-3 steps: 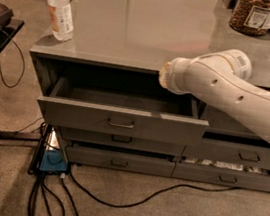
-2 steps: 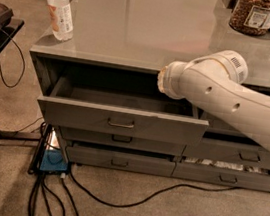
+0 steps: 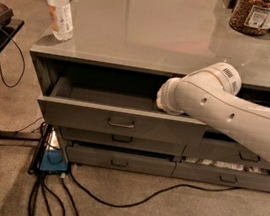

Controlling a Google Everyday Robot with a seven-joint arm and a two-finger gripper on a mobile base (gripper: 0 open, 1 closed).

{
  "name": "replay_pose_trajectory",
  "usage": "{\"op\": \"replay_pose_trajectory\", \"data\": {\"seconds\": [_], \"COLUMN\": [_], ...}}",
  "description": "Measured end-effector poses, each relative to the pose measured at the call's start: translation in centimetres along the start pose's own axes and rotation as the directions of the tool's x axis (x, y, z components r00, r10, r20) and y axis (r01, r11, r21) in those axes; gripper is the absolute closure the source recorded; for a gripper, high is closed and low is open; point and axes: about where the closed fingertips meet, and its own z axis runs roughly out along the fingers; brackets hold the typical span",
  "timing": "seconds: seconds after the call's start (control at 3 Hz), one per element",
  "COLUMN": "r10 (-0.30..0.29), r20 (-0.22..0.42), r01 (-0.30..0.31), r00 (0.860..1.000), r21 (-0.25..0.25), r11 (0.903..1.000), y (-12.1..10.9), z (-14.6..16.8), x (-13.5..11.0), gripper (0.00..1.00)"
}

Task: Open top drawer

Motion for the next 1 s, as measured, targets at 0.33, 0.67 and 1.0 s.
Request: {"op": "replay_pose_trajectory", "data": {"seconds": [0.33,0.67,1.0], "r10": [0.049,0.078,0.091], "r20": [0.014,0.020,0.010], "r01": [-0.048,-0.077,-0.090], "r00": [0.999,0.997,0.996], "r21": [-0.032,-0.047,-0.079], "r11": [0.9983,0.9959,0.9928], "y": [0.4,-0.2,-1.0], "z": [1.3,2.4,4.0], "x": [1.3,2.5,3.6], "gripper": [1.00,1.00,1.00]}}
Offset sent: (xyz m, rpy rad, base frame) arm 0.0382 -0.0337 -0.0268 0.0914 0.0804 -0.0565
